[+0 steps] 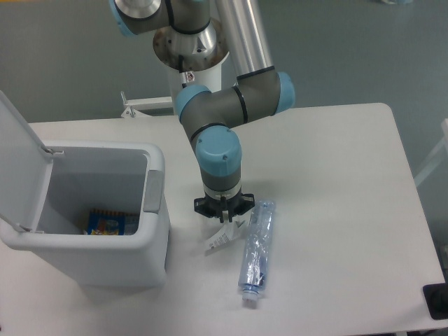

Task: Place the trash in the trash can
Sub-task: 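Close the gripper on the white tissue and lift it, then carry the tissue over the trash can and lower it inside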

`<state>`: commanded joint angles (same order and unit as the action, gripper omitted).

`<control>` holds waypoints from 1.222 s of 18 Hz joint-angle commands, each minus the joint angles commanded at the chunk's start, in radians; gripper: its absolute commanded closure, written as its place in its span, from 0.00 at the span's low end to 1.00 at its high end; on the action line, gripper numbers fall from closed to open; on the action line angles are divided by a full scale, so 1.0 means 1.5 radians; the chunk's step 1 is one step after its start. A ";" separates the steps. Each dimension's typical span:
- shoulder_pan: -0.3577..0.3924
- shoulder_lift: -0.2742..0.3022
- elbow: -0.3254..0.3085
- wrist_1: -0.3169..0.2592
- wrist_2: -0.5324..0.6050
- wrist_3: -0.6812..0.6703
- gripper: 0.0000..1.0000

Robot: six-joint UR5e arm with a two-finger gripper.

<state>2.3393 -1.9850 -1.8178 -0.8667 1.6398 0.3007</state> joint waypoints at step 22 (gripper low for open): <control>0.129 0.142 0.073 -0.040 -0.250 0.046 0.98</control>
<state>2.5322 -1.7721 -1.7089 -0.9265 1.2646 0.3697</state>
